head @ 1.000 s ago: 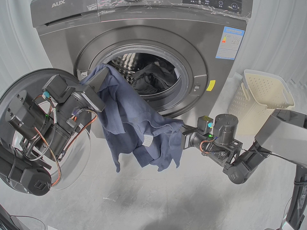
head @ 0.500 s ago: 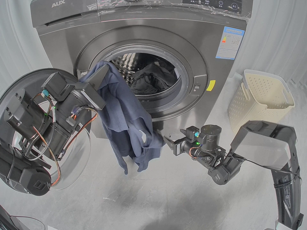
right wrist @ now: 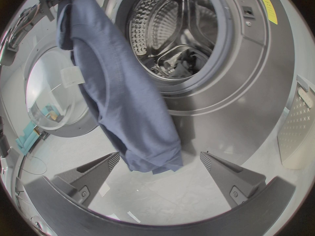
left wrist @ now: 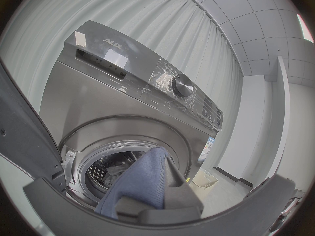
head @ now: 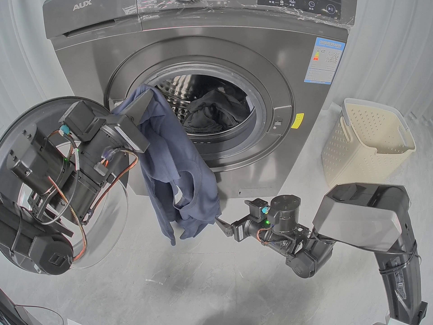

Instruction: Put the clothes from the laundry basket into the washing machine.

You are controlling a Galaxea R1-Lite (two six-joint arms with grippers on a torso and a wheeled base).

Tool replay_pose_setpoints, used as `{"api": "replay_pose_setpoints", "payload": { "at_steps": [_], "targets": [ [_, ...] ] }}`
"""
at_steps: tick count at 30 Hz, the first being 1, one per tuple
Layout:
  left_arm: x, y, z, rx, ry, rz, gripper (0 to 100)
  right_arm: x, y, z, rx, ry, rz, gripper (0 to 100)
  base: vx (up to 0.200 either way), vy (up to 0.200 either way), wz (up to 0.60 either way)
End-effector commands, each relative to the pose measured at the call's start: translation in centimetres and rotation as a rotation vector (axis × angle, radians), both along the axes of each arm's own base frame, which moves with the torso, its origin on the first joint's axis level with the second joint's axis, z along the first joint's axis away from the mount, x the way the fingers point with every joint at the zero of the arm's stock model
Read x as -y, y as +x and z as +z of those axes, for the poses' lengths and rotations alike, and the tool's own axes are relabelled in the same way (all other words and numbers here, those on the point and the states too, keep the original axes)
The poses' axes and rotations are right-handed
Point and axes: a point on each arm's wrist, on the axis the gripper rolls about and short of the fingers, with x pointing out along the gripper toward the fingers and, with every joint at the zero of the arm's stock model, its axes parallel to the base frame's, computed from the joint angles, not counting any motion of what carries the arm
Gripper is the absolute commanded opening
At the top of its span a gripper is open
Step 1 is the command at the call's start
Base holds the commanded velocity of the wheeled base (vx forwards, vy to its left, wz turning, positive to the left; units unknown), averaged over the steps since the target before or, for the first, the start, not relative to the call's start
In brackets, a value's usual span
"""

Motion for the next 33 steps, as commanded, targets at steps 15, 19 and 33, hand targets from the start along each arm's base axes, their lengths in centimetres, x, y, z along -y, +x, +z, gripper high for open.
{"api": "replay_pose_setpoints", "payload": {
  "at_steps": [15, 19, 33],
  "targets": [
    [0.0, 0.3, 0.0, 0.001, -0.001, 0.007, 0, -7.3, -2.0, 0.7, 0.019, 0.019, 0.183, 100, 0.000, 0.000, 0.00],
    [0.0, 0.2, 0.0, 0.001, -0.001, 0.007, 0, -8.6, -1.5, 0.0, 0.004, 0.009, 0.192, 100, 0.000, 0.000, 0.00],
    [0.0, 0.2, 0.1, 0.004, -0.002, 0.005, 0, -11.1, 0.4, -1.0, 0.019, 0.036, 0.133, 100, 0.000, 0.000, 0.00]
  ]
}}
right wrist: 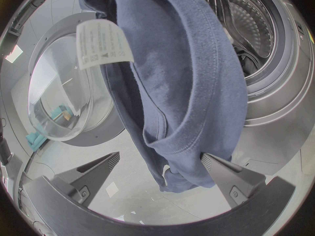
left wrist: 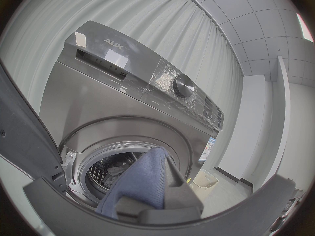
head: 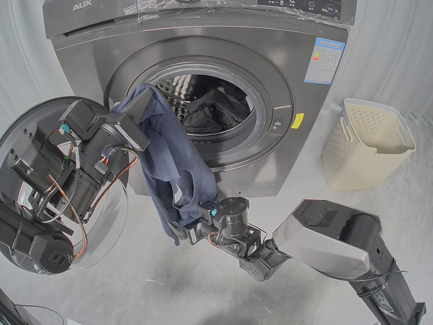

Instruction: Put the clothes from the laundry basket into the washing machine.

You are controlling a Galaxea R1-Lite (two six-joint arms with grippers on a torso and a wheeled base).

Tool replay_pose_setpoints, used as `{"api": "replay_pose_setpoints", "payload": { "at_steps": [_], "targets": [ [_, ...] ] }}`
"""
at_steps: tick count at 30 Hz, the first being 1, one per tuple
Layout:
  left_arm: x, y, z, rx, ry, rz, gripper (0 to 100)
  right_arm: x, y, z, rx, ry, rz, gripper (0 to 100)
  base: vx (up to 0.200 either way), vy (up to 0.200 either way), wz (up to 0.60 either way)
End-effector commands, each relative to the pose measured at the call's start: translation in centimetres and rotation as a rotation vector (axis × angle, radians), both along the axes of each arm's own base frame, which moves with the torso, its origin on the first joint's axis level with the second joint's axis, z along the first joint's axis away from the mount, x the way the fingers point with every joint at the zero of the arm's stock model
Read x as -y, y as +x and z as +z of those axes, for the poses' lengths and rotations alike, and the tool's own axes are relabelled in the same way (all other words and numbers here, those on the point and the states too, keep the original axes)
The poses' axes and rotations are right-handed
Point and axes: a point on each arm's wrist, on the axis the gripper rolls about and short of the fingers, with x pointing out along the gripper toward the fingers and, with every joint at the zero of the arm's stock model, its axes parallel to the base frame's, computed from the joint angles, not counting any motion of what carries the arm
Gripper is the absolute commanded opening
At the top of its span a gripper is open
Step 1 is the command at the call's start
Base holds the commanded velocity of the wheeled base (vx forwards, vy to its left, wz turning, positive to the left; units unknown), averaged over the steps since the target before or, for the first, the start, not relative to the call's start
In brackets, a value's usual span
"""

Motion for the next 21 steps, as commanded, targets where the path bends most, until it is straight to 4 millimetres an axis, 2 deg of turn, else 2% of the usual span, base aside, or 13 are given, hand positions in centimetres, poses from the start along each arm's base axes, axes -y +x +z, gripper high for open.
{"api": "replay_pose_setpoints", "payload": {
  "at_steps": [1, 6, 7, 16, 21],
  "targets": [
    [0.0, 0.0, -0.1, -0.002, 0.001, -0.001, 0, -1.0, 0.9, -0.8, 0.002, 0.027, -0.026, 100, 0.000, 0.000, 0.00],
    [0.0, 0.0, 0.0, -0.001, 0.001, -0.001, 0, -1.0, 1.8, -0.5, 0.014, 0.050, -0.076, 100, 0.000, 0.000, 0.00],
    [0.0, 0.0, -0.1, -0.002, 0.001, -0.001, 0, -1.0, 1.9, -0.3, 0.012, 0.061, -0.081, 0, 0.000, 0.000, 0.00],
    [0.0, 0.0, -0.1, -0.002, 0.002, -0.002, 0, 0.0, 2.2, 1.4, 0.022, 0.087, -0.103, 0, 0.000, 0.000, 0.00],
    [0.0, 0.1, -0.1, -0.002, 0.002, 0.000, 0, 3.3, 1.1, 4.4, 0.022, 0.075, -0.133, 0, 0.000, 0.000, 0.00]
  ]
}}
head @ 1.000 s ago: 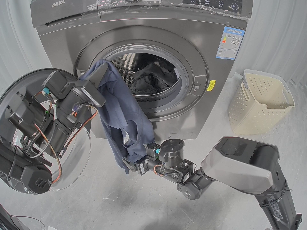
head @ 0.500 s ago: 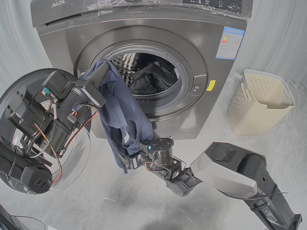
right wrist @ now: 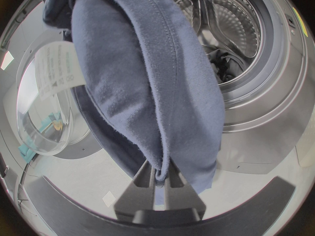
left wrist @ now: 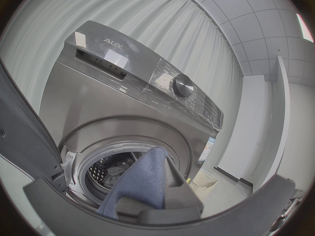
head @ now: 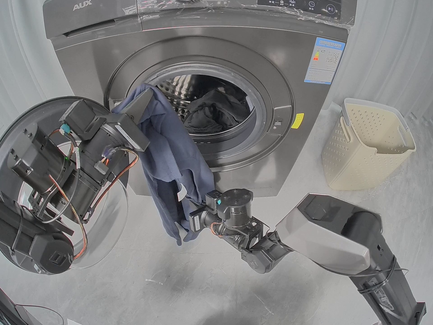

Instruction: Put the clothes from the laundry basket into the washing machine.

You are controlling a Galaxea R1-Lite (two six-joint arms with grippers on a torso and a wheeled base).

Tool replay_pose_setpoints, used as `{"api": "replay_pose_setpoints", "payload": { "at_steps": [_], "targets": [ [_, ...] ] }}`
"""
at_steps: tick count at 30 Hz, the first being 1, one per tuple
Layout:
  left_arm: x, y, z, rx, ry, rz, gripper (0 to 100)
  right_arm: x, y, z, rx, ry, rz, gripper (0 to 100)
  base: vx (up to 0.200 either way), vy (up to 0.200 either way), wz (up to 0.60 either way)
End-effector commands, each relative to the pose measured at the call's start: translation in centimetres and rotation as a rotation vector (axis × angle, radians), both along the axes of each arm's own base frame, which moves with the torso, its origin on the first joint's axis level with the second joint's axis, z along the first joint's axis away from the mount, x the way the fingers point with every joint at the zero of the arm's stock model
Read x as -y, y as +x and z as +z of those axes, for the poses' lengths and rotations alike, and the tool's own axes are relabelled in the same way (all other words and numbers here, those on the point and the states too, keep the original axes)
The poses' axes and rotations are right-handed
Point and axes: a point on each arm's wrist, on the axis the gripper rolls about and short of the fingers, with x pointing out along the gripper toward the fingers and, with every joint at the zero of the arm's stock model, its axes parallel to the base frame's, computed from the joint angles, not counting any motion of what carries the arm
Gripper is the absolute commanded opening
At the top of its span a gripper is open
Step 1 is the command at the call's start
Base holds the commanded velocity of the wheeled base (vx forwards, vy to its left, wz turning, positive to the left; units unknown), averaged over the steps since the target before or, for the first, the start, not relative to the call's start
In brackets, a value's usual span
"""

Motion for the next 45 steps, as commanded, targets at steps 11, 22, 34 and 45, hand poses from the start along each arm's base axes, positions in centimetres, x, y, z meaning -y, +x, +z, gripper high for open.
{"api": "replay_pose_setpoints", "payload": {
  "at_steps": [11, 22, 34, 45],
  "targets": [
    [0.0, 0.1, 0.0, -0.001, 0.000, 0.003, 0, 9.3, -2.1, 5.3, 0.033, -0.018, -0.058, 0, 0.000, 0.000, 0.00],
    [0.1, -0.3, 0.2, 0.007, -0.004, -0.009, 0, 8.9, -0.2, 4.4, 0.059, 0.000, -0.079, 100, 0.000, 0.000, 0.00],
    [0.2, -0.3, 0.2, 0.006, -0.003, -0.012, 0, 8.2, 2.2, 2.3, 0.061, 0.000, -0.103, 100, 0.000, 0.000, 0.00],
    [0.1, 0.0, 0.0, -0.001, 0.000, -0.003, 0, 7.9, 0.0, 2.3, 0.031, -0.023, -0.069, 100, 0.000, 0.000, 0.00]
  ]
}}
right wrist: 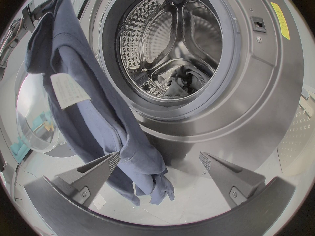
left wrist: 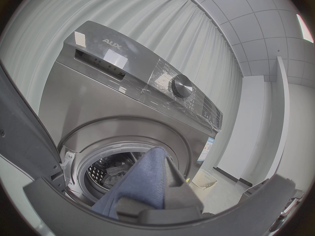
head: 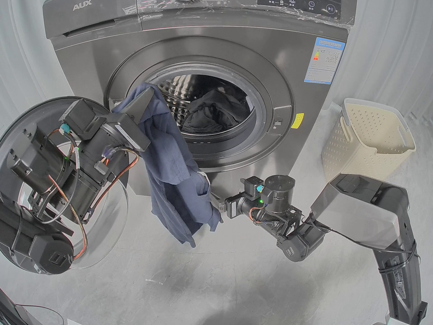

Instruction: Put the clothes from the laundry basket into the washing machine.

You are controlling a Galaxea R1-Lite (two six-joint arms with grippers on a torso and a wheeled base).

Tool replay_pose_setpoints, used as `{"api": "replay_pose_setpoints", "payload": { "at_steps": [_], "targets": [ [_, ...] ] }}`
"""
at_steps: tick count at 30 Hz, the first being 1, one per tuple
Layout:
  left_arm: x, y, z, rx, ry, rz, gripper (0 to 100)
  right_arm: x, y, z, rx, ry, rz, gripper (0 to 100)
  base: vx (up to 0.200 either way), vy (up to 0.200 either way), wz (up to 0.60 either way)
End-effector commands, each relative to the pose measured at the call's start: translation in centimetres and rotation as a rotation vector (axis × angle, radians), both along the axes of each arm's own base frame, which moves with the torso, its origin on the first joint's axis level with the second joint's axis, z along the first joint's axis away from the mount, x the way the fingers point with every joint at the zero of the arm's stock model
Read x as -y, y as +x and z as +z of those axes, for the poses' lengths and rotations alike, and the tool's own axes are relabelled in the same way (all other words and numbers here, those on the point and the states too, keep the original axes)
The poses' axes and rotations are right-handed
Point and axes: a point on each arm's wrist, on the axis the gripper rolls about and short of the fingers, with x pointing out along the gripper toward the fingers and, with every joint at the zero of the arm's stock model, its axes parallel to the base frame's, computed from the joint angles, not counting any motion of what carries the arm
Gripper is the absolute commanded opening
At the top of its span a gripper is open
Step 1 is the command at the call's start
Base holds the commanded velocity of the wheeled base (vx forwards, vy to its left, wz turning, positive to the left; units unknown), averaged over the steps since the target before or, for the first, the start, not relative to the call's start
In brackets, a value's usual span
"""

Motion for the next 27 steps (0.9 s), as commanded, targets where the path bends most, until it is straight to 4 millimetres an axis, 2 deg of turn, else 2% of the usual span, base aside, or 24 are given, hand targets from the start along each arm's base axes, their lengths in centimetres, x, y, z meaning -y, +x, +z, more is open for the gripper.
{"api": "replay_pose_setpoints", "payload": {
  "at_steps": [1, 4, 8, 14, 19, 25, 27],
  "targets": [
    [0.0, 0.1, -0.1, -0.005, 0.002, 0.004, 0, -0.4, -2.0, 0.0, -0.024, -0.018, 0.033, 100, 0.000, 0.000, 0.00],
    [0.0, 0.1, -0.1, -0.004, 0.001, 0.004, 0, -1.1, -2.8, -0.3, -0.030, -0.022, 0.056, 100, 0.000, 0.000, 0.00],
    [0.0, 0.1, -0.1, -0.005, 0.002, 0.004, 0, -3.0, -3.4, -0.8, -0.031, -0.022, 0.097, 100, 0.000, 0.000, 0.00],
    [0.0, 0.1, -0.1, -0.005, 0.002, 0.004, 0, -4.6, -1.6, -2.5, -0.018, -0.011, 0.091, 100, 0.000, 0.000, 0.00],
    [0.0, 0.1, -0.1, -0.004, 0.001, 0.004, 0, -5.3, 0.3, -2.7, 0.008, 0.016, 0.049, 100, 0.000, 0.000, 0.00],
    [0.0, 0.1, -0.1, -0.003, 0.001, 0.003, 0, -4.4, 1.3, -2.5, 0.017, 0.029, 0.005, 100, 0.000, 0.000, 0.00],
    [0.0, 0.1, -0.1, -0.005, 0.002, 0.003, 0, -3.3, 1.7, -2.4, 0.011, 0.030, -0.020, 100, 0.000, 0.000, 0.00]
  ]
}}
